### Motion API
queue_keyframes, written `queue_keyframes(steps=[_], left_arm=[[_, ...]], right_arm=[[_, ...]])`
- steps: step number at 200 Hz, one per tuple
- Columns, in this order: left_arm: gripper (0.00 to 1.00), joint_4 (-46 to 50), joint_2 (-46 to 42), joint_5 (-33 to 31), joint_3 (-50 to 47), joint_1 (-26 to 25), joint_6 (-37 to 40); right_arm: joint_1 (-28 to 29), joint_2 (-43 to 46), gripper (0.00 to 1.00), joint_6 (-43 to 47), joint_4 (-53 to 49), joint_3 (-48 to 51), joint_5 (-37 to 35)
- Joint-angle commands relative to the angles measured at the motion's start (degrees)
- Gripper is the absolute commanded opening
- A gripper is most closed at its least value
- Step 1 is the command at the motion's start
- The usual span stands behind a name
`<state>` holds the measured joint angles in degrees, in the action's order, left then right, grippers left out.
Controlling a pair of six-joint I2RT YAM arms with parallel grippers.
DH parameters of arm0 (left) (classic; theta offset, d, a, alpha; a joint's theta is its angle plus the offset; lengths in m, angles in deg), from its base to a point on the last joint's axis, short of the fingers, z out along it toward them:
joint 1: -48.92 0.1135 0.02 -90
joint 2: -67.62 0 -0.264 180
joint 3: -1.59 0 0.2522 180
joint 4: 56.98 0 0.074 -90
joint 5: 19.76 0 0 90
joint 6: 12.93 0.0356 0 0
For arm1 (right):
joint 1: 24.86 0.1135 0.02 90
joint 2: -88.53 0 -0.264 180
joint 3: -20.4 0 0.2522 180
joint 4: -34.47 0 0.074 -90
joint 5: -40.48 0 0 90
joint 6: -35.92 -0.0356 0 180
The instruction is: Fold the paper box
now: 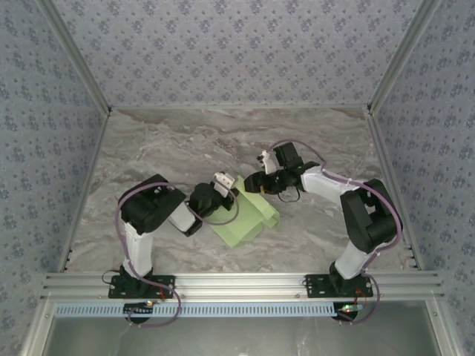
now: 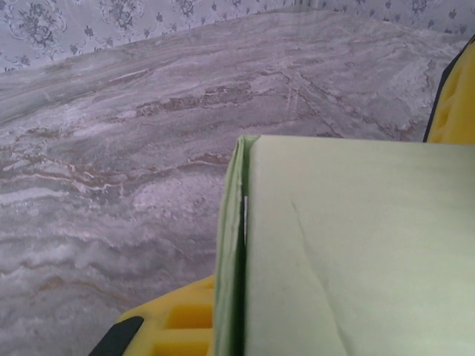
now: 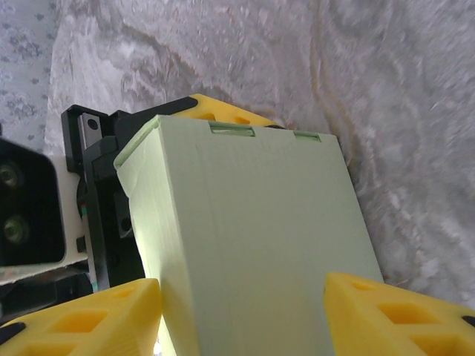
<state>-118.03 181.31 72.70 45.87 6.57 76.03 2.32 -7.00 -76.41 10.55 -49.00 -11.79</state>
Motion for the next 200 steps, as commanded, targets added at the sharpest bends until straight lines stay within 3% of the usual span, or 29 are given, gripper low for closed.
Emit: queue_keyframes(steps=[1,53,91,113,170,200], left_arm=[[0.0,-0.25,-0.9,-3.6,-2.72,-2.3,-0.37],[0.0,-1.35,-1.44,-10.03,-5.34,-2.2,-0.49],[0.01,-3.47,1.07,-10.31,-5.18,-2.21,-1.36],[0.04,-5.66,4.4,-8.61,-4.72,-2.2,-2.7],[0.1,-5.24,4.78,-3.66,-3.15,-2.21,-5.14],[0.12,-0.81,3.62,-3.18,-1.79,-2.14,-4.97]], right_arm=[[0.51,2.7,0.64,-0.95,0.81,3.17,-2.46],[-1.03,12.07,0.7,5.13,3.67,7.4,-0.26],[-4.21,21.07,0.75,9.38,6.04,13.52,-3.87],[-5.2,23.8,0.75,12.41,2.09,13.36,-6.16],[-4.12,12.53,0.74,9.94,-8.7,-0.9,-9.7],[-3.89,3.95,0.71,4.75,-9.59,-8.84,-4.59]])
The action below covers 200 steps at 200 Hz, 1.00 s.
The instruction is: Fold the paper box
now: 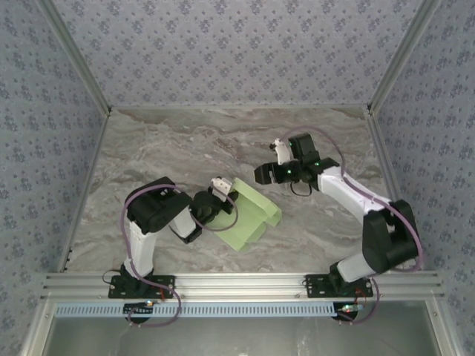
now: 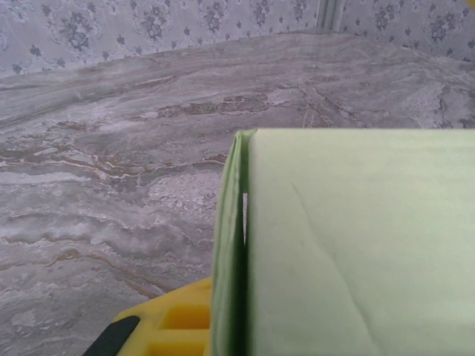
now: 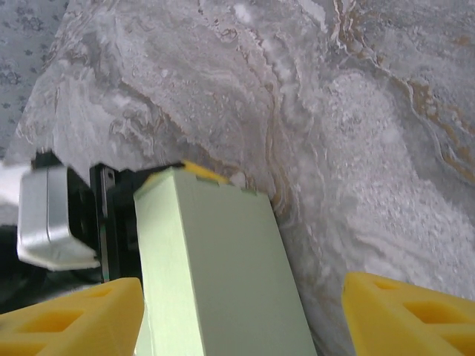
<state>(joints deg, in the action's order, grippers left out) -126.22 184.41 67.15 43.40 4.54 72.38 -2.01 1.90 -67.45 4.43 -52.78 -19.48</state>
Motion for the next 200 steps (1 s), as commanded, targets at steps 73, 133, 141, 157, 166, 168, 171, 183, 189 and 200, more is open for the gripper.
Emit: queue_keyframes(steps=[73,133,141,157,166,168,171,183,189,200], left_arm=[[0.17,4.96,0.51,1.77,0.51,-0.16,-2.46],[0.2,3.24,-3.15,0.63,-1.15,0.05,-1.16],[0.21,3.2,-3.63,0.44,-1.36,0.07,-0.82],[0.22,2.81,-4.76,-0.51,-1.66,0.01,-0.47],[0.22,2.59,-5.39,-0.99,-2.01,0.05,-0.46],[0.23,2.54,-5.51,-1.03,-2.07,0.05,-0.53],[0.23,2.43,-5.72,-1.04,-2.19,0.0,-0.5],[0.25,2.38,-6.24,-0.74,-2.45,0.06,-0.38],[0.25,2.33,-6.31,-0.58,-2.31,0.01,-0.17],[0.26,2.32,-6.33,-1.01,-2.08,0.01,0.24]], right_arm=[[3.43,-17.49,0.68,-4.29,-5.18,-11.51,1.65],[5.09,-19.56,0.66,-3.34,-7.14,-10.98,-2.23],[5.42,-19.29,0.65,-2.93,-7.65,-10.98,-2.95],[5.97,-18.38,0.65,-2.15,-8.34,-10.73,-4.63],[6.29,-17.93,0.65,-1.85,-8.41,-10.39,-5.19],[6.39,-17.84,0.65,-1.84,-8.36,-10.31,-5.24],[6.41,-17.75,0.65,-1.84,-8.26,-10.22,-5.38],[6.48,-17.45,0.65,-1.84,-8.29,-9.85,-5.89],[6.5,-17.35,0.65,-1.84,-8.3,-9.56,-6.03],[6.37,-17.17,0.65,-2.0,-7.79,-9.4,-6.27]])
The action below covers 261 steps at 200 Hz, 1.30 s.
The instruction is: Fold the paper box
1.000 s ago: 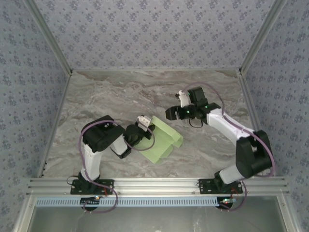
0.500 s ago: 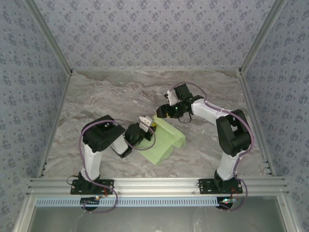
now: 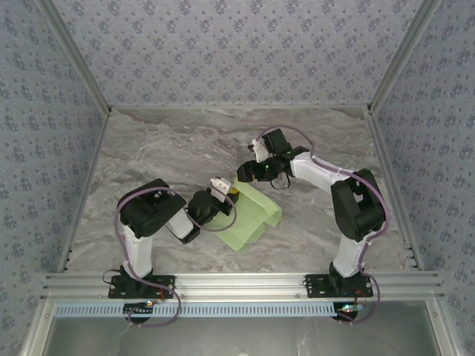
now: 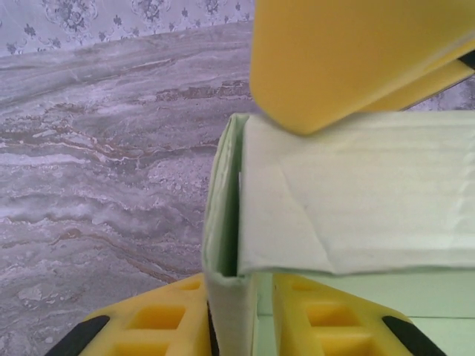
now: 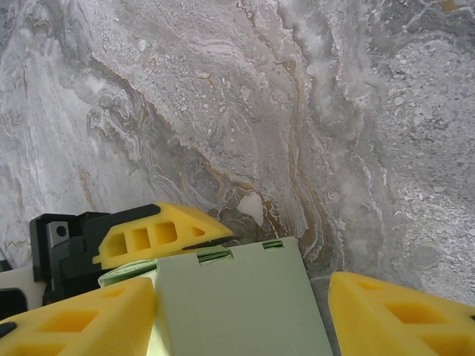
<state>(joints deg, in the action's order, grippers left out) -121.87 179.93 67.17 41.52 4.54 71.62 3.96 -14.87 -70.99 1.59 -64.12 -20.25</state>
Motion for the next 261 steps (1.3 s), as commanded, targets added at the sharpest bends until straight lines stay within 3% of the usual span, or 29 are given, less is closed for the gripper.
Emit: queue_keyframes(steps=[1,22,50,104,130,161,205,238,261], left_arm=[[0.26,-2.03,-1.88,-1.04,-0.18,0.05,1.03],[0.24,-1.94,-1.69,-0.41,0.74,0.02,1.96],[0.13,-1.99,0.82,1.13,2.96,0.01,3.06],[0.03,-1.99,4.15,-0.15,4.64,-0.53,1.9],[0.03,-2.03,6.07,-0.61,4.92,-1.77,2.56],[0.15,-2.0,6.55,-0.23,5.27,-2.27,2.42],[0.15,-2.03,8.25,-0.3,6.7,-2.2,2.05],[0.0,-2.03,9.19,-1.4,7.22,-2.05,1.59],[0.0,-2.03,7.33,-2.78,6.31,-1.85,1.32]], right_arm=[[0.43,-0.41,0.65,1.53,-4.91,1.94,-5.52],[0.53,-0.58,0.64,1.09,-4.13,3.96,-4.98],[0.7,0.09,0.64,0.41,-3.29,4.75,-4.24],[1.02,4.3,0.64,-1.58,2.16,9.13,-3.79],[1.06,6.34,0.65,-2.03,4.15,10.79,-4.28],[0.99,6.61,0.64,-2.15,4.44,11.11,-4.4],[0.91,6.65,0.64,-2.99,5.99,12.31,-3.8],[1.3,7.28,0.64,-2.95,6.34,12.82,-3.52],[1.28,9.16,0.64,-2.24,8.33,14.13,-3.32]])
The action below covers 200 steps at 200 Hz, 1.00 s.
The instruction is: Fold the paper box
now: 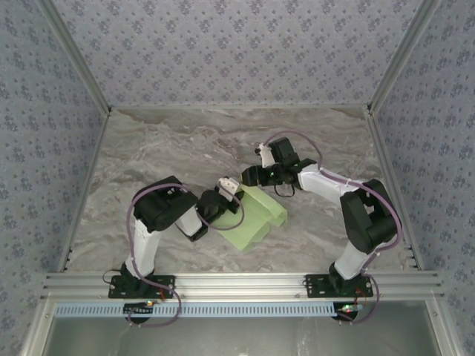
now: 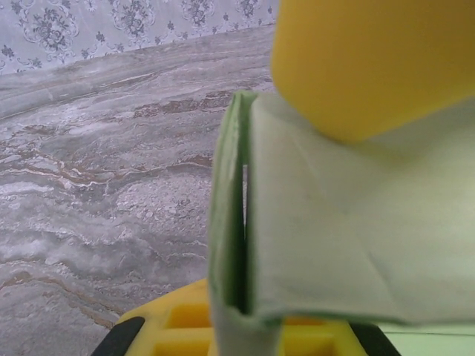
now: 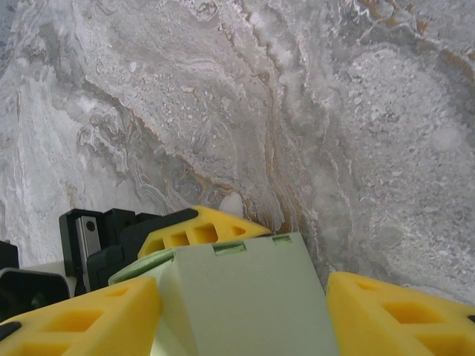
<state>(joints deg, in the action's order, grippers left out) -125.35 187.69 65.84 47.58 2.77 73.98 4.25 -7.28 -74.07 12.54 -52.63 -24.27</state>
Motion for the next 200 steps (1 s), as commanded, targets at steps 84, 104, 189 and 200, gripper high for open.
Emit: queue_keyframes(steps=[84,104,189,200], left_arm=[[0.0,1.41,-7.57,-5.26,-6.14,3.04,-2.4],[0.0,2.47,-11.61,-3.82,-7.85,4.8,-4.17],[0.0,29.06,-30.47,5.15,-5.61,13.86,-16.44],[0.0,33.21,-32.2,5.5,-4.66,14.12,-15.59]], right_arm=[[-6.22,26.68,0.79,14.61,18.91,21.42,4.15],[-7.93,32.86,0.83,21.72,23.94,27.03,4.5],[-15.34,34.46,0.86,43.39,21.84,29.64,21.96],[-14.46,36.31,0.87,44.97,22.06,30.57,22.35]])
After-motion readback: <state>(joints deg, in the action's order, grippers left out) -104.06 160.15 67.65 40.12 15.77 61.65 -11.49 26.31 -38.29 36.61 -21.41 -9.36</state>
